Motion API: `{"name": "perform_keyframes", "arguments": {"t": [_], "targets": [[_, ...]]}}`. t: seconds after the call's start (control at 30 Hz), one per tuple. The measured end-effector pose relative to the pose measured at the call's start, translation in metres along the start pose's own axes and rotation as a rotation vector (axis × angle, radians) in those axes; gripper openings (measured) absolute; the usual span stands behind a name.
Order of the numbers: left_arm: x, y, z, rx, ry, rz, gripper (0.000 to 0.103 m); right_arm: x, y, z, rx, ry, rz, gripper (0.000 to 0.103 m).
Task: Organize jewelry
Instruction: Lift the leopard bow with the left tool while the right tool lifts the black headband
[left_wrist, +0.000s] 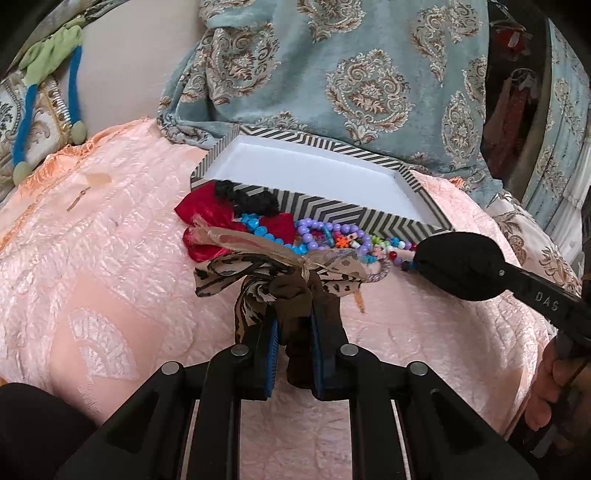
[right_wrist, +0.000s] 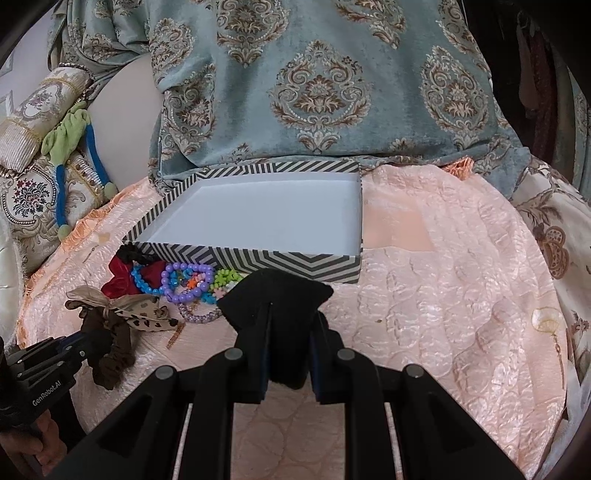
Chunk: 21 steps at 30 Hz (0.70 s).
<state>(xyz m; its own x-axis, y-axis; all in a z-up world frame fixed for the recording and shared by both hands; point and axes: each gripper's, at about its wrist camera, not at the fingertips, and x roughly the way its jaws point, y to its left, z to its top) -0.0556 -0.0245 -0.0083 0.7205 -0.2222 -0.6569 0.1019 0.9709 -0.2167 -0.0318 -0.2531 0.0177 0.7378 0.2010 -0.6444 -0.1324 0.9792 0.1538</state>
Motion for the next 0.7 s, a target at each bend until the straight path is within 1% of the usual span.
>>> {"name": "perform_keyframes", "arguments": {"t": [0.13, 0.7], "targets": [[-0.0009, -0.0042, -0.0007, 0.012, -0.003, -0.006, 0.0, 0.0007, 0.0005, -0.001, -0.002, 0.005, -0.002, 0.017], [-0.0009, -0.0034, 0.0005, 0.008, -0.001, 0.003, 0.0, 0.0039, 0.0013, -0.0023, -0.01, 0.01, -0.012, 0.017]]}}
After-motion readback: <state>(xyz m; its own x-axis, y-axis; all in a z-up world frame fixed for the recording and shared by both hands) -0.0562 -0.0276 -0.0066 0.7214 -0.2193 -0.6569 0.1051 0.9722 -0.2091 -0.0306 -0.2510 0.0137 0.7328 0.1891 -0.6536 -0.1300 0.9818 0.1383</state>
